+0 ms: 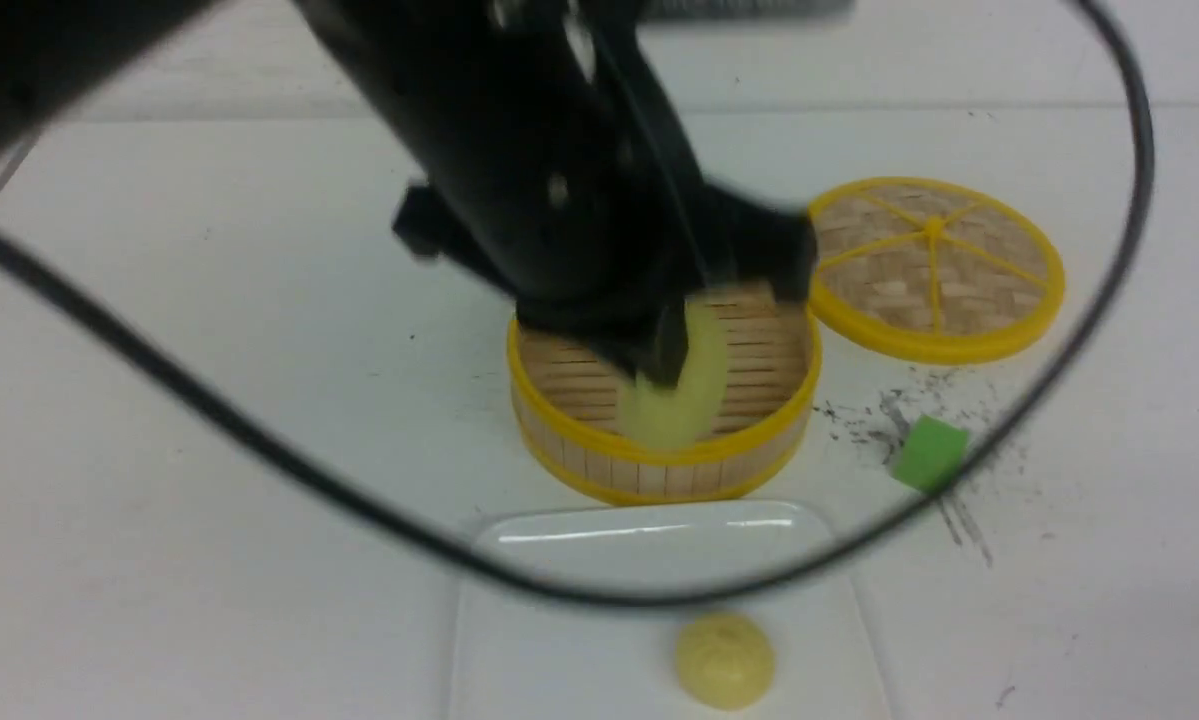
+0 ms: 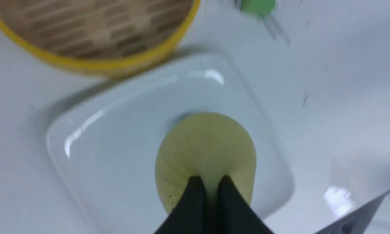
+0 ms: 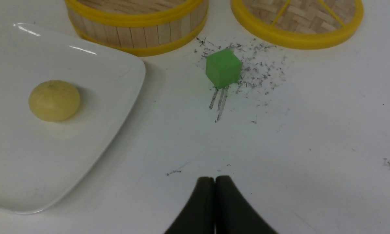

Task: Put the steamed buns into the plate on the white tablecloth.
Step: 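Carry the bun from the bamboo steamer to the plate with the left gripper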

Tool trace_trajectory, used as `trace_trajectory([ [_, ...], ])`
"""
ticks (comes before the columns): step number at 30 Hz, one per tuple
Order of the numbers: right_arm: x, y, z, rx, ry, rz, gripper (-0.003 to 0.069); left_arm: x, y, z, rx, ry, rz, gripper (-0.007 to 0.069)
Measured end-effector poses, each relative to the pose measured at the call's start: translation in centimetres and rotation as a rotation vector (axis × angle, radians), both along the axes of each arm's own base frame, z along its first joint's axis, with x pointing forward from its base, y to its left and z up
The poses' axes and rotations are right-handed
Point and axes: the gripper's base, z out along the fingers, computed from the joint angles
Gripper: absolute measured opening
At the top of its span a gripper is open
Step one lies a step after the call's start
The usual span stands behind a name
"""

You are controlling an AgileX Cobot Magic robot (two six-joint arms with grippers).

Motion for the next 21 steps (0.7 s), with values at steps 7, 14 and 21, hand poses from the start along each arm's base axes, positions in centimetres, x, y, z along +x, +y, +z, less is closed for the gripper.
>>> trace_trajectory([
  [7,0.0,0.0,-0.1,-0.002,0.003,0.000,0.0029,-1.0,-1.9,-10.9,0.232,0.060,0.163,0.0029],
  [14,-0.1,0.1,-0.2,0.006,0.021,0.003,0.0035,0.5,-3.7,-16.5,0.324,0.077,0.174,0.0110],
  [21,-0.1,0.1,-0.2,0.011,0.030,0.006,0.0043,0.7,-4.5,-17.8,0.316,0.114,0.161,0.0269],
])
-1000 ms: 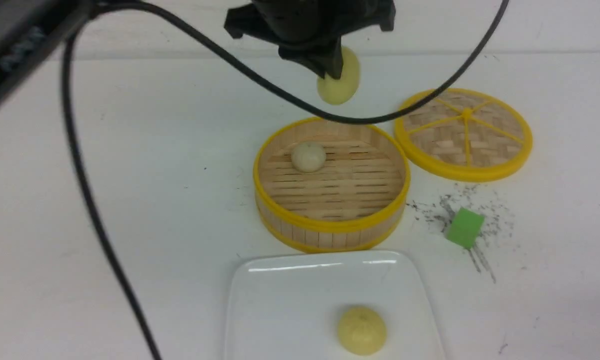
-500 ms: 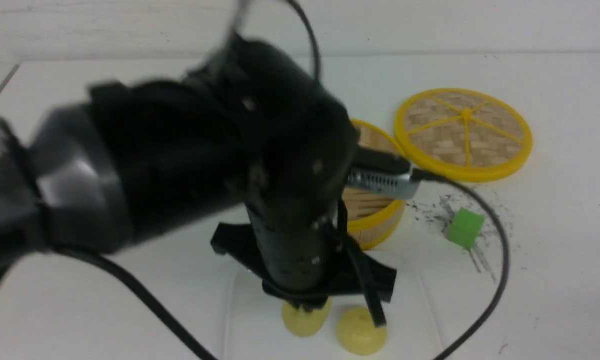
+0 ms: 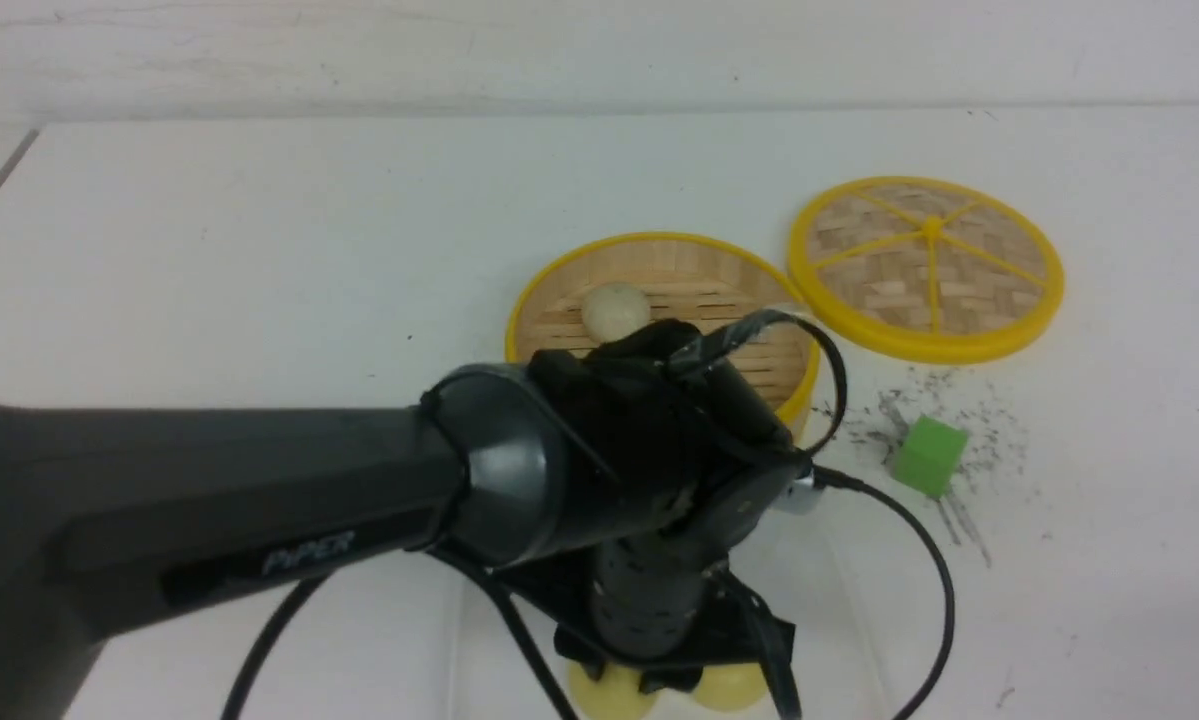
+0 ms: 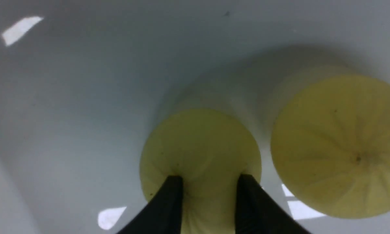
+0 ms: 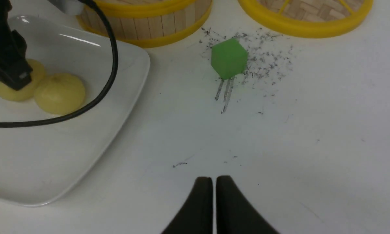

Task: Put the steamed buns into the plate on the white tablecloth.
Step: 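Carry the bun from the bamboo steamer to the plate with the left gripper, then reach into the bamboo steamer and grasp a bun with the left gripper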

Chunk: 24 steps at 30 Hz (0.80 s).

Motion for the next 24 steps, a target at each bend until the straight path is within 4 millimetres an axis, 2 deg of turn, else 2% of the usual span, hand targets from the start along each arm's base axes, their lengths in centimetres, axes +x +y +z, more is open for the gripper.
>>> trace_trajectory([
  [3,0.0,0.0,0.0,0.004,0.004,0.002,0.0046,0.2,-0.2,1.7,-0.008,-0.014,0.008,0.0329],
  [6,0.0,0.1,0.0,0.007,0.006,0.003,0.0050,0.7,-0.5,5.1,-0.032,-0.059,0.025,0.0353],
  [7,0.0,0.1,-0.1,0.006,0.008,0.003,0.0051,0.8,-0.5,5.6,-0.035,-0.072,0.026,0.0355],
  [9,0.0,0.1,-0.1,0.007,0.010,0.004,0.0055,1.8,-0.5,8.4,-0.074,-0.133,0.044,0.0347],
  [11,0.0,0.1,-0.1,0.008,0.012,0.005,0.0057,2.7,-0.2,9.9,-0.101,-0.160,0.052,0.0328],
  [13,0.0,0.1,-0.1,0.008,0.012,0.005,0.0059,4.9,0.7,11.2,-0.137,-0.185,0.082,0.0286],
  [17,0.0,0.1,-0.1,0.009,0.011,0.005,0.0066,10.2,3.0,12.3,-0.245,-0.199,0.171,0.0139],
  [20,-0.1,0.1,-0.1,0.010,0.012,0.006,0.0070,13.6,4.3,12.1,-0.320,-0.173,0.195,0.0037],
  [24,0.0,0.1,-0.1,0.010,0.011,0.006,0.0072,16.7,4.0,10.5,-0.367,-0.139,0.165,0.0002],
])
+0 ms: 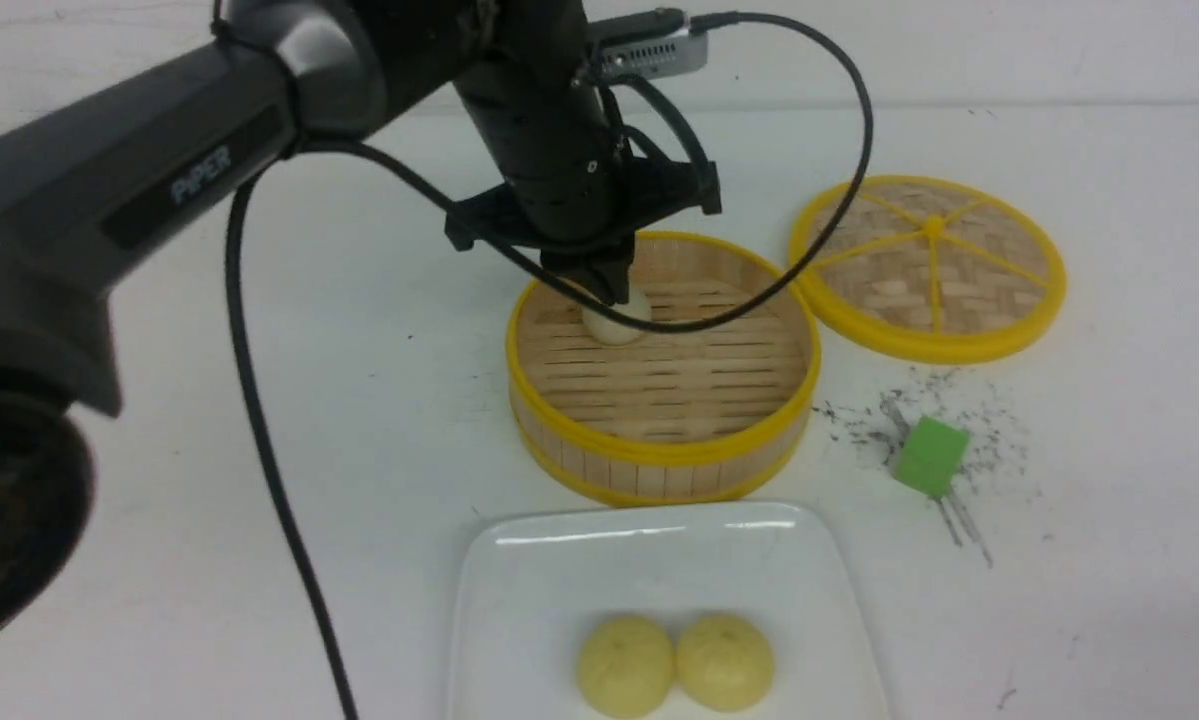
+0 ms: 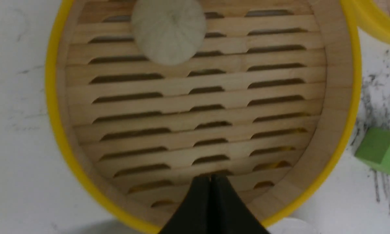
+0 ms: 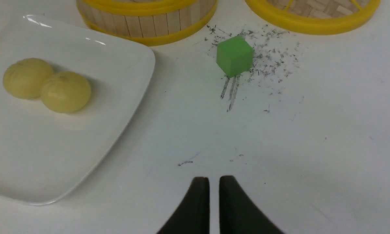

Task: Put the steamed buns into the plate on the white tablecloth.
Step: 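Reach into the bamboo steamer and grasp a bun with the left gripper, then carry the bun from the bamboo steamer to the plate with the left gripper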

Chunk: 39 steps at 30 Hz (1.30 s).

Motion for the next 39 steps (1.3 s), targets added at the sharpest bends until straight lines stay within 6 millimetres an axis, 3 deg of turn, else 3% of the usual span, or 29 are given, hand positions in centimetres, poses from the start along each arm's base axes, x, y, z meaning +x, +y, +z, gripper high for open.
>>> trace_trajectory([
  [5,0.0,0.0,0.0,0.000,-0.005,0.000,0.0075,2.5,-1.3,-2.1,0.041,-0.022,-0.012,0.0024],
  [10,0.0,0.0,0.0,-0.002,-0.007,-0.001,0.0078,3.6,-1.6,-4.3,0.092,0.018,0.024,0.0111],
  [11,0.0,0.0,0.0,-0.002,-0.007,-0.001,0.0080,3.8,-1.6,-4.8,0.108,0.022,0.038,0.0159],
  [19,0.1,0.0,0.1,0.001,-0.012,0.000,0.0088,5.0,-1.5,-4.8,0.118,-0.099,0.058,0.0397],
  [24,0.1,0.0,0.1,0.002,-0.014,0.001,0.0092,6.0,-2.0,-6.2,0.100,-0.142,0.056,0.0436],
  [28,0.1,0.0,0.1,0.003,-0.015,0.001,0.0092,6.6,-2.4,-8.2,0.102,-0.137,0.061,0.0399],
  [31,0.1,0.0,0.1,0.003,-0.015,0.001,0.0093,6.7,-2.4,-8.8,0.111,-0.130,0.071,0.0244],
  [32,0.1,0.0,0.1,0.003,-0.015,0.001,0.0094,6.8,-2.5,-8.7,0.105,-0.136,0.072,0.0124],
  [34,0.1,0.0,0.1,0.003,-0.015,0.001,0.0095,6.7,-2.4,-8.4,0.103,-0.143,0.069,0.0066],
  [35,0.1,0.0,0.1,0.003,-0.015,0.001,0.0096,6.7,-2.4,-8.0,0.101,-0.149,0.064,0.0041],
  [39,0.1,0.0,0.1,0.002,-0.015,0.001,0.0099,5.6,-1.7,-2.9,0.071,-0.206,0.054,0.0027],
])
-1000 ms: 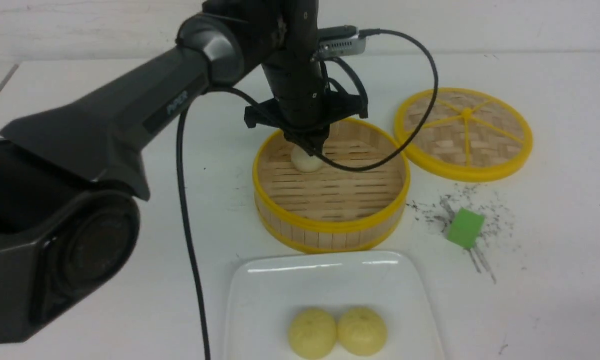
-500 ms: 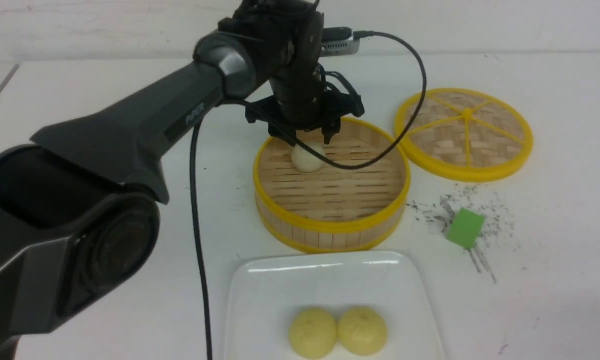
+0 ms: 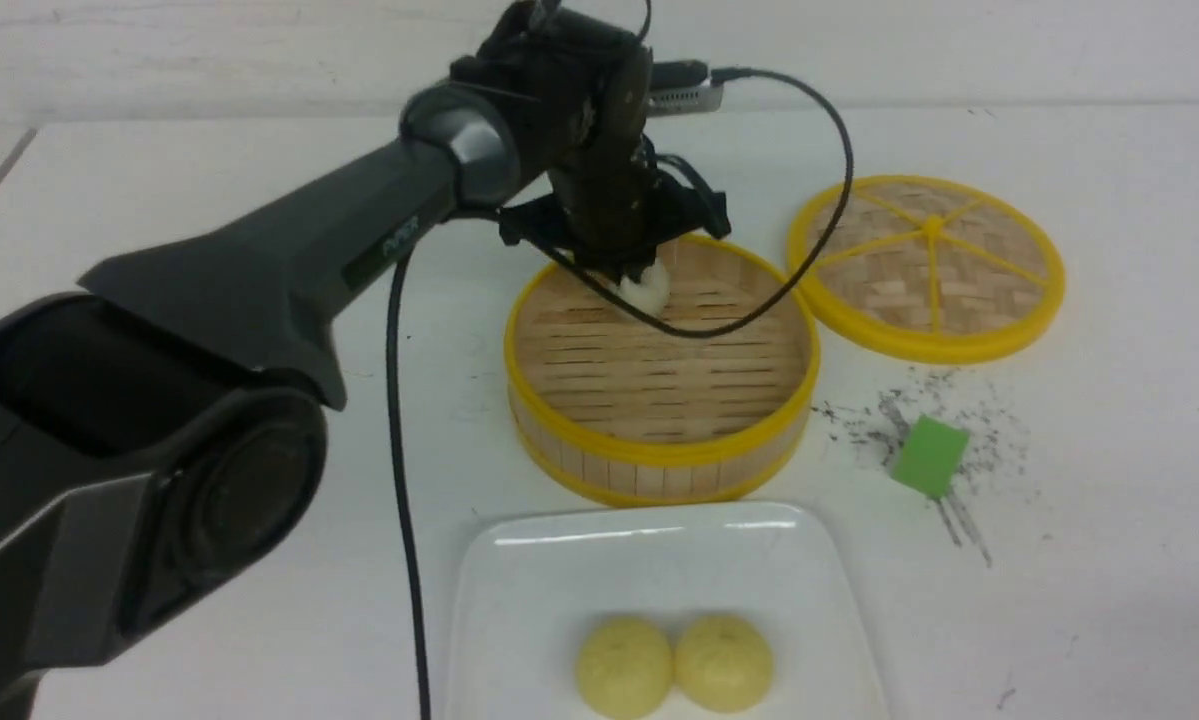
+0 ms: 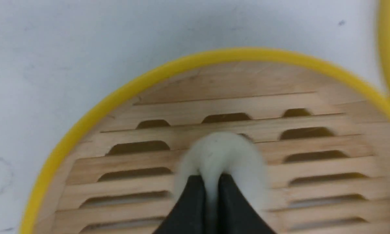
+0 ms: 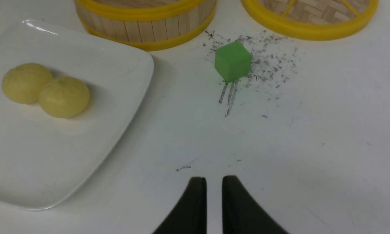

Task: Put the steamed buns into the plate on the white tablecloth.
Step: 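Carry the bun from the bamboo steamer to the plate with the left gripper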

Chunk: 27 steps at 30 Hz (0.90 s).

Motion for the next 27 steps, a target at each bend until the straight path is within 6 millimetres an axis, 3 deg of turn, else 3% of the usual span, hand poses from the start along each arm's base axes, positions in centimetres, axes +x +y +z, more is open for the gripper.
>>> trace_trajectory([
  [2,0.0,0.0,0.0,0.000,0.000,-0.001,0.0101,-1.0,0.6,4.0,-0.018,-0.050,-0.010,0.0027],
  [3,0.0,0.0,0.0,0.000,0.000,-0.001,0.0102,-1.9,1.3,7.1,-0.034,-0.091,-0.017,0.0027],
  [4,0.0,0.0,0.0,0.000,0.000,-0.001,0.0103,-2.1,1.4,7.6,-0.036,-0.099,-0.019,0.0027],
  [5,0.0,0.0,0.0,0.000,-0.001,-0.001,0.0104,-3.6,2.3,11.2,-0.047,-0.142,-0.031,0.0027],
  [7,0.0,0.0,0.0,0.000,-0.001,-0.001,0.0108,-5.8,3.8,15.5,-0.060,-0.198,-0.046,0.0027],
  [9,0.0,0.0,0.0,0.001,-0.004,0.000,0.0109,-7.6,4.9,18.0,-0.065,-0.239,-0.066,0.0027],
  [12,0.0,0.0,0.0,0.002,-0.003,0.000,0.0110,-9.3,5.6,19.3,-0.084,-0.240,-0.107,0.0027],
  [16,0.0,0.0,0.0,0.003,-0.001,0.001,0.0113,-11.5,5.3,17.7,-0.122,-0.111,-0.199,0.0027],
  [23,0.0,0.0,0.0,0.001,-0.001,0.000,0.0122,-19.3,2.9,6.0,0.077,0.313,-0.381,0.0027],
  [27,0.0,0.0,0.0,-0.002,-0.006,-0.001,0.0125,-22.3,2.2,1.9,0.183,0.414,-0.362,0.0029],
])
